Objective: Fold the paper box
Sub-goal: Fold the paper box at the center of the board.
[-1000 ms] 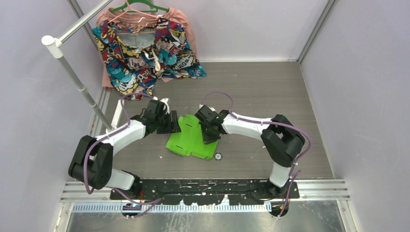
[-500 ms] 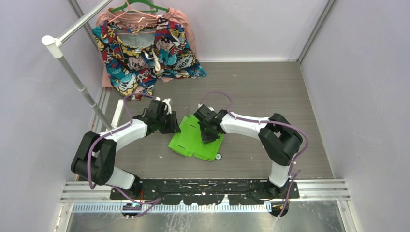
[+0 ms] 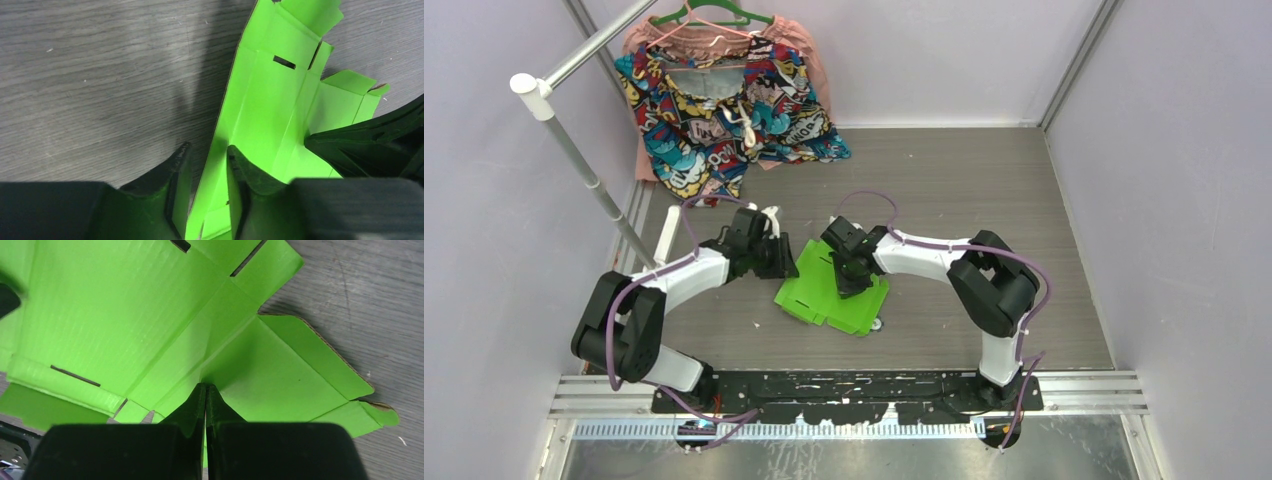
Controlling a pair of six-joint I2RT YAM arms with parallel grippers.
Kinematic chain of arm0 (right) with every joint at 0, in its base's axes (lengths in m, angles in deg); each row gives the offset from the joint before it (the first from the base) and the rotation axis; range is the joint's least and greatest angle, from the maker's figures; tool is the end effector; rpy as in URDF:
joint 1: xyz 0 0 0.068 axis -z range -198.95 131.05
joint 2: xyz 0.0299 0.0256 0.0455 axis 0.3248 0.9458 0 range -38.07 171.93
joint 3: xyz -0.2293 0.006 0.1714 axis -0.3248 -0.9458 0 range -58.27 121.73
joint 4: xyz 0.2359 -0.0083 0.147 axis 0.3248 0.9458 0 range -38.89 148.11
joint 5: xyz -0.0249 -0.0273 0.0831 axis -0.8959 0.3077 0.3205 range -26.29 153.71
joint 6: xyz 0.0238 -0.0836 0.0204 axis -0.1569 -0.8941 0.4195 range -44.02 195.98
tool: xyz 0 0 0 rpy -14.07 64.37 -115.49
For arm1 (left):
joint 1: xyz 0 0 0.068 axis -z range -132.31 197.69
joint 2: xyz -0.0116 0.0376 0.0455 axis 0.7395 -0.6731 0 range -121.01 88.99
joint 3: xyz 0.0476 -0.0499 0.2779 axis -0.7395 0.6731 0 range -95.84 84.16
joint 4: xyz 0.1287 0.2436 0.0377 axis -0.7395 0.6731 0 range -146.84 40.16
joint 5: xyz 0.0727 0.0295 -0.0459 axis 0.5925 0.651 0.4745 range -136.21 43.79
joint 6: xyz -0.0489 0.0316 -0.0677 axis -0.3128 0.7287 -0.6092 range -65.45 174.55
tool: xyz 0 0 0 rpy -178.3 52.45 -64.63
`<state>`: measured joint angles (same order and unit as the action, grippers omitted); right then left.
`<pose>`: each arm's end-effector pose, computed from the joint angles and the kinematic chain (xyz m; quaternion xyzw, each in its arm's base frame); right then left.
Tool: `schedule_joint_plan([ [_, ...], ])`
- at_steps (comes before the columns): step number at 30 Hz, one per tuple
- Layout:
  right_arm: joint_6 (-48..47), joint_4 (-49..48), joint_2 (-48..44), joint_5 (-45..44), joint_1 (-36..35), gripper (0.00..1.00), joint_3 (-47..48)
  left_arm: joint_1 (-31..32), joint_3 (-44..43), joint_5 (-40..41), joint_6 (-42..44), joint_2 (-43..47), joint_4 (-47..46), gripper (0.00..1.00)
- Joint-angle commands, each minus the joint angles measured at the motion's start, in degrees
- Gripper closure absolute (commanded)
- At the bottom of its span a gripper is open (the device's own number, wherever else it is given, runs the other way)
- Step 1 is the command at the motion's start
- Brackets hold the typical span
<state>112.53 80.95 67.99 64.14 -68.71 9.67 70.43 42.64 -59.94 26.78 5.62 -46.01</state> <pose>0.2568 0.3043 0.1233 -0.1136 0.9750 0.1333 0.1369 0.2835 -0.1393 0.1387 -0.0031 0.9414 -0.2380 0.2389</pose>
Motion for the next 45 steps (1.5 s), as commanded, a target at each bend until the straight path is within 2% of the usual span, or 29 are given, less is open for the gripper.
schedule_joint_plan([
  [1, 0.5, -1.6, 0.6, 0.9, -0.3, 0.99, 1.9, -0.3, 0.7, -1.9, 1.8, 0.3, -3.5, 0.57],
  [4, 0.3, -1.7, 1.0, 0.8, -0.2, 0.99, 1.3, -0.3, 1.5, 0.9, 2.0, 1.4, -3.7, 0.4],
  [5, 0.3, -2.0, 1.0, 0.8, -0.2, 0.99, 1.0, -0.3, 2.0, 0.9, 2.1, 1.8, -4.2, 0.39],
  [13, 0.2, -2.5, 1.7, 1.1, -0.3, 0.99, 0.6, -0.3, 1.4, -2.2, 2.5, 0.4, -4.8, 0.67],
  [21, 0.1, -2.4, 2.0, 1.2, -0.3, 0.99, 0.5, -0.3, 1.1, -2.6, 2.4, 1.6, -4.1, 0.75],
  [23, 0.1, -2.5, 2.0, 1.3, -0.2, 0.99, 0.7, -0.3, 1.0, -2.5, 2.4, 1.9, -4.0, 0.79],
  [25, 0.1, -2.4, 2.0, 1.3, -0.2, 0.99, 0.7, -0.3, 0.9, -2.1, 2.5, 2.0, -3.6, 0.91],
  [29, 0.0, -2.3, 2.0, 1.5, -0.3, 0.99, 1.0, -0.2, 0.6, -1.7, 2.5, 1.8, -3.0, 0.99],
  [35, -0.2, -0.1, 2.2, 1.3, -0.3, 0.99, 2.5, 2.0, -0.5, 3.0, 3.2, 2.7, -0.2, 1.0],
  [45, -0.7, 3.4, 3.4, 1.5, -0.2, 0.99, 5.9, 13.4, -7.5, 22.1, 4.7, -3.1, 8.4, 1.0],
])
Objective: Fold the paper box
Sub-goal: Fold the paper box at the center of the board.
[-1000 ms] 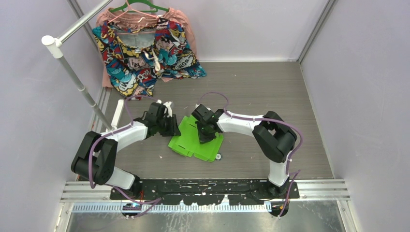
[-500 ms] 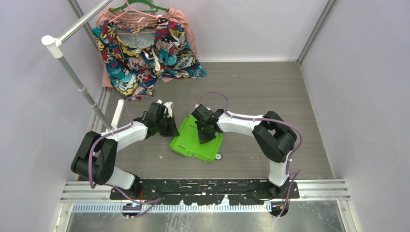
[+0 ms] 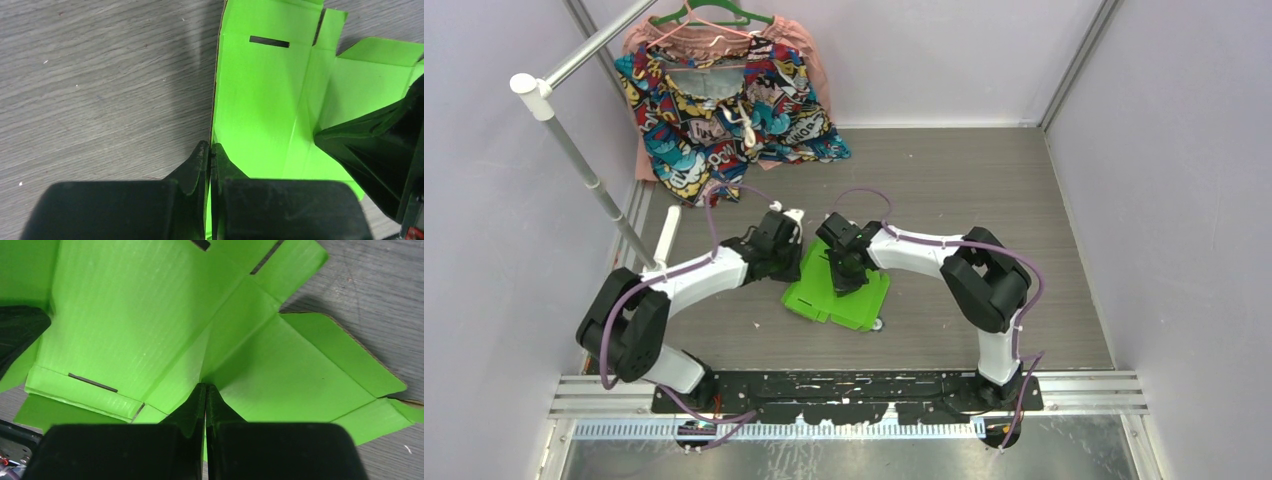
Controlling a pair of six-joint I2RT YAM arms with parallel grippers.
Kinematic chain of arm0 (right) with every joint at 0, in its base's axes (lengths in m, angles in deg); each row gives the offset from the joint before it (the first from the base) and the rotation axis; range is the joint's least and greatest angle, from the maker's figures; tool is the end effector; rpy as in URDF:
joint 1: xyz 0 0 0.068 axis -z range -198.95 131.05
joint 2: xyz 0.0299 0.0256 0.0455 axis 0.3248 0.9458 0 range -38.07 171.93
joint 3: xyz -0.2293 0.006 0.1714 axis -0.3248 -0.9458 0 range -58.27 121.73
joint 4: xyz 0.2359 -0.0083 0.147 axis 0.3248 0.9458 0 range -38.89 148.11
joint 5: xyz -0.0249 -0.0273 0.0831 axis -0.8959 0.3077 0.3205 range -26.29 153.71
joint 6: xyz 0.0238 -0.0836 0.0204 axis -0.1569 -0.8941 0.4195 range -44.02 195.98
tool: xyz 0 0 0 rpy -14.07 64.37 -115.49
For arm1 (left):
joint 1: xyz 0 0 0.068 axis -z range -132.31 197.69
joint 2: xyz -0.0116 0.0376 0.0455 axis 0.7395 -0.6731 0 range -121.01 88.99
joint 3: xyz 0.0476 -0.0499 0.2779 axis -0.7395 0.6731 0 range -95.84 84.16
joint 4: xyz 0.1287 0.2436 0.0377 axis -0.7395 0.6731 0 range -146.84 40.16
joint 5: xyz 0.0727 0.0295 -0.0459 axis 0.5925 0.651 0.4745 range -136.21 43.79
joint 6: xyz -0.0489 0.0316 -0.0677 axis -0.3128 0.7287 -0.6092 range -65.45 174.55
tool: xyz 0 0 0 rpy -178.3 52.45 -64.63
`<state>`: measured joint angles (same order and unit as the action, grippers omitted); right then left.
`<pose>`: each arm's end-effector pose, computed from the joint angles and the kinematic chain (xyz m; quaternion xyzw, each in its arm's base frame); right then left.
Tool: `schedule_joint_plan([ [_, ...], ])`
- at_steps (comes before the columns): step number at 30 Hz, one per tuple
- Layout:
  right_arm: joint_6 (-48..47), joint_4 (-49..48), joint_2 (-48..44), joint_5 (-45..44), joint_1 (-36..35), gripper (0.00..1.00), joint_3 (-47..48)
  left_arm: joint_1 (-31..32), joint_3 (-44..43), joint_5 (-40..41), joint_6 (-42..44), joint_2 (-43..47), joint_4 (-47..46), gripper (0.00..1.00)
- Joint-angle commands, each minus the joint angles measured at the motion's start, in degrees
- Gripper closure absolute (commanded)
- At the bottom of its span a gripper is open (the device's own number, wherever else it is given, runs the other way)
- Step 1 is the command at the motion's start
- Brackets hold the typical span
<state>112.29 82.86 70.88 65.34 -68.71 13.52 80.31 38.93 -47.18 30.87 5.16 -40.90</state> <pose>0.2639 0.3152 0.1223 -0.1176 0.9760 0.1350 0.1242 0.2704 -0.1747 0.1478 0.0768 0.9494 -0.1508 0.2647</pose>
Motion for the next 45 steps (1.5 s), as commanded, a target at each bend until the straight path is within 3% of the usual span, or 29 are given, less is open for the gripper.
schedule_joint_plan([
  [1, -0.5, 1.6, 0.6, 0.3, -0.3, 0.99, 2.1, 4.4, -4.5, 11.0, 0.7, -3.6, 4.1, 1.0],
  [12, -0.1, 1.1, -0.5, 0.6, -0.2, 0.99, 1.5, 8.5, -8.6, 21.1, -0.6, -10.0, 9.7, 1.0],
  [24, 2.4, -1.9, -11.7, 1.6, 2.3, 0.98, -3.9, 10.2, -9.9, 25.4, -2.2, -12.6, 11.7, 1.0],
  [32, 1.6, 0.3, -22.3, 1.4, 7.6, 0.87, -6.6, 11.7, -12.3, 28.9, -3.6, -15.4, 14.7, 1.0],
  [41, 1.2, 1.8, -25.7, 0.5, 11.8, 0.79, -11.3, 12.8, -13.9, 29.9, -4.8, -18.0, 16.2, 1.0],
  [45, 1.8, 0.8, -27.4, 0.2, 13.8, 0.66, -14.4, 12.8, -13.2, 28.5, -4.5, -16.9, 14.8, 1.0],
])
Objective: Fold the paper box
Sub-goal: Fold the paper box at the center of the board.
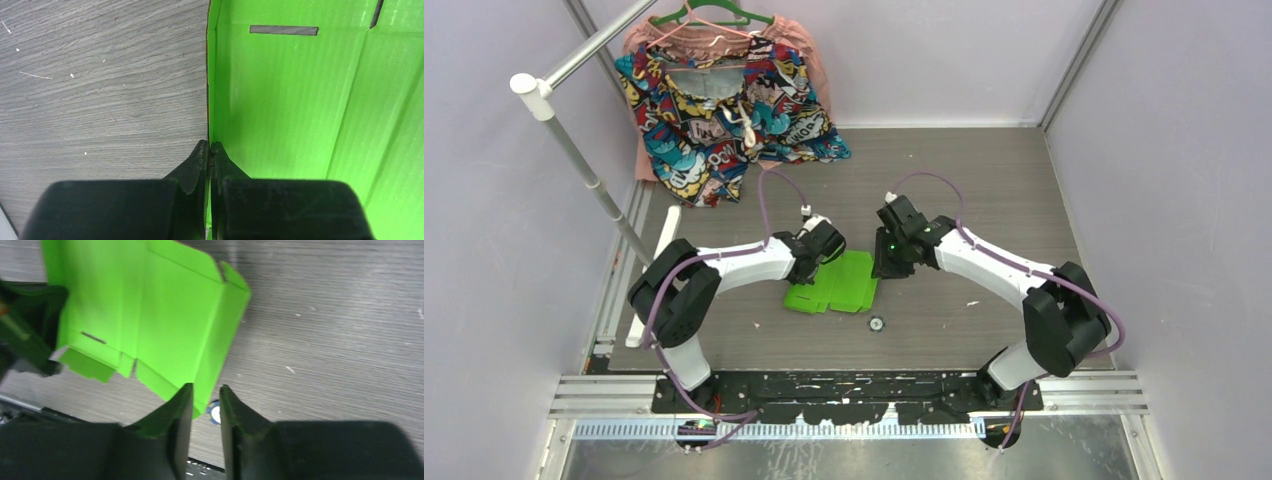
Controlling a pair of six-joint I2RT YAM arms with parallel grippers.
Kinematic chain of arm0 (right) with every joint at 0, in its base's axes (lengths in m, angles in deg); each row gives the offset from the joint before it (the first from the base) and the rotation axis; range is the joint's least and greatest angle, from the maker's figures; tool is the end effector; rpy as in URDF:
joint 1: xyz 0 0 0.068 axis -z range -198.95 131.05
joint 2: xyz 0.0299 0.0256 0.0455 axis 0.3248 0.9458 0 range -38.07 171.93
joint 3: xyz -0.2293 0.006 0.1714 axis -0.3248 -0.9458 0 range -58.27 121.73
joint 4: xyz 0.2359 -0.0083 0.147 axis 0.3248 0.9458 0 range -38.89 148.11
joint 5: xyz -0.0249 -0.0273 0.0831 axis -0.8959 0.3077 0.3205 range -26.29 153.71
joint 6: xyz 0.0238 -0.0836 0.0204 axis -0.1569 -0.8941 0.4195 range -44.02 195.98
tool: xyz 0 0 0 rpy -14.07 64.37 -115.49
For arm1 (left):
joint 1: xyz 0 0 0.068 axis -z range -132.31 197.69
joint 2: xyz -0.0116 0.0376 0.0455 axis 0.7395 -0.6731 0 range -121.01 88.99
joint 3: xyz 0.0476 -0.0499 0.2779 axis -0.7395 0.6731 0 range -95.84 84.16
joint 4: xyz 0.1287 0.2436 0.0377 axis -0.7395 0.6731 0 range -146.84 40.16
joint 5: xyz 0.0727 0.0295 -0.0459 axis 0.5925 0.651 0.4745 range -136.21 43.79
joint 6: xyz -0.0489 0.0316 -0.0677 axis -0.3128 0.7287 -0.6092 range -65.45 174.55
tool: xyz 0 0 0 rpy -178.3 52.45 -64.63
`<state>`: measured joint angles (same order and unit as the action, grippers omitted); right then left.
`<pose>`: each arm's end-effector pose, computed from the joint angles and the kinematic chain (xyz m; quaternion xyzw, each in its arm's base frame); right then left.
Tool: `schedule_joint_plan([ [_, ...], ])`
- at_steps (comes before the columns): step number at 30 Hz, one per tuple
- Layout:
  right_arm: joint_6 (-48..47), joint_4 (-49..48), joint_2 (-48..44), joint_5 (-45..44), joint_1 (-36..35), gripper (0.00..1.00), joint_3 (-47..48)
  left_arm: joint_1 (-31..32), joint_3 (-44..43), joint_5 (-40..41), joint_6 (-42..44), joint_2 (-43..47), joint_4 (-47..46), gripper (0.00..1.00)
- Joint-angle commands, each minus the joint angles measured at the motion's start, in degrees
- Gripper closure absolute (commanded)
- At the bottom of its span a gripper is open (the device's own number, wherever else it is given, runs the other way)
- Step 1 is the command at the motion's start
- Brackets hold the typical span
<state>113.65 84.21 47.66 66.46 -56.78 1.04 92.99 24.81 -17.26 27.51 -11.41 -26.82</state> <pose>0.2655 0.2110 0.1953 -0.0076 0.9646 0.1791 0.1936 0.2766 -0.2247 0.1238 0.1109 0.9495 0.1050 0.2740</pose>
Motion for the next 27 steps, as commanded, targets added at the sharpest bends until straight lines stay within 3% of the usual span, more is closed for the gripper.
schedule_joint_plan([
  [1, 0.6, -0.8, -4.6, -1.0, 2.3, 0.63, -2.6, 0.1, 1.1, -1.8, -1.1, -0.3, 0.6, 1.0],
  [8, 0.9, -1.4, -6.3, -1.2, 3.4, 0.52, -5.1, 0.0, 2.1, -5.1, -1.2, -0.3, -2.1, 1.0],
  [27, 2.2, -5.5, -2.1, -0.7, 3.7, 0.49, -7.3, 0.0, 3.4, -7.9, -2.3, 0.6, -4.1, 1.0],
])
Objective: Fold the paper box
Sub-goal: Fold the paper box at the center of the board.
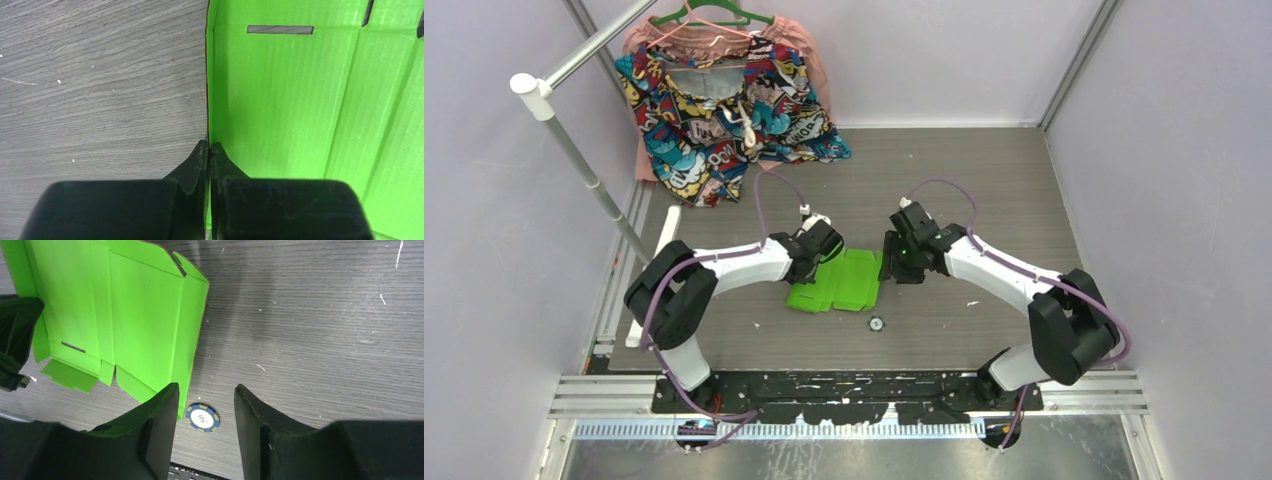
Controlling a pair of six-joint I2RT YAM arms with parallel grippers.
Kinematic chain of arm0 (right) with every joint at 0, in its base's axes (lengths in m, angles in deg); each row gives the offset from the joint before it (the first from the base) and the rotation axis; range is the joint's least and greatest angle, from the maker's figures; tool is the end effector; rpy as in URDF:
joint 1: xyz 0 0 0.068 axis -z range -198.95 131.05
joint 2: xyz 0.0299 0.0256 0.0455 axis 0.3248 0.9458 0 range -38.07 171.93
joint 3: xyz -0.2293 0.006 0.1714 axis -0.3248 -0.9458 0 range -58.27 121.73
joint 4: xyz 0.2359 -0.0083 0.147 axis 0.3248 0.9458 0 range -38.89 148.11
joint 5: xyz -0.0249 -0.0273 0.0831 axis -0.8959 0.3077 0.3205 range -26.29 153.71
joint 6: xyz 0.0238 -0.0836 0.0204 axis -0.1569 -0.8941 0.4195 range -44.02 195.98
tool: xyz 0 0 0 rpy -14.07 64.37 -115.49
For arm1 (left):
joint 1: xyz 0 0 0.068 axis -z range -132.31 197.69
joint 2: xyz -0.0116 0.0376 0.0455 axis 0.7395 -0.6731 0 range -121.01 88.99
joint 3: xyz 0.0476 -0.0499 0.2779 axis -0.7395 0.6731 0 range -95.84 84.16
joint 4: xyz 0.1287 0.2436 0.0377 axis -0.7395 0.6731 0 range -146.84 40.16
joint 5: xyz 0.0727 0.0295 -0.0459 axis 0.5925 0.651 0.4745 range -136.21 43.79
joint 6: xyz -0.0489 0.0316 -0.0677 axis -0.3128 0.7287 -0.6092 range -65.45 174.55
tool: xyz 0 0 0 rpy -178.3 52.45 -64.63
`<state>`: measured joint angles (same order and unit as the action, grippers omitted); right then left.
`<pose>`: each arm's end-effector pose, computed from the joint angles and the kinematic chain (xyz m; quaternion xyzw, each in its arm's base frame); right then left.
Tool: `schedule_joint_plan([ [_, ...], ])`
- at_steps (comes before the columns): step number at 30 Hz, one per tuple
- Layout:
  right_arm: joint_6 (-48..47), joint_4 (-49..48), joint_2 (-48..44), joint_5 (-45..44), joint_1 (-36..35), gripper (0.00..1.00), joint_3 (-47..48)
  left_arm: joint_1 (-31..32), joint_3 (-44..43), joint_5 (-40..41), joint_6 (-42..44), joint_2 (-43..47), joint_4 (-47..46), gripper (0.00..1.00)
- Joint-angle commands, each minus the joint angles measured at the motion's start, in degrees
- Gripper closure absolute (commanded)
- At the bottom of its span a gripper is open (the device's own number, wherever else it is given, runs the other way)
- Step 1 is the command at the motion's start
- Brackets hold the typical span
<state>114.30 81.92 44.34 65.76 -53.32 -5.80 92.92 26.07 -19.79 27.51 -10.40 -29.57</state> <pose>0.2591 0.1806 0.1760 0.0289 0.9670 0.1635 0.1931 0.2754 -0.2274 0.1242 0.1092 0.9513 0.0746 0.2786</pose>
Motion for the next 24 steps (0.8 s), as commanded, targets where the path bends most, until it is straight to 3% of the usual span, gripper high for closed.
schedule_joint_plan([
  [1, 1.6, -3.5, 1.7, 0.1, 0.2, 0.49, -0.6, 0.1, 2.2, -5.5, -2.4, -0.5, -1.5, 1.0],
  [19, 4.6, -13.6, 7.8, 3.4, 0.2, 0.47, -1.4, 0.0, 3.3, -9.7, -4.4, -2.4, -5.0, 1.0],
  [24, 4.9, -14.5, 9.0, 4.0, 0.2, 0.54, -1.1, 0.0, 3.5, -10.4, -4.6, -2.7, -5.5, 1.0],
])
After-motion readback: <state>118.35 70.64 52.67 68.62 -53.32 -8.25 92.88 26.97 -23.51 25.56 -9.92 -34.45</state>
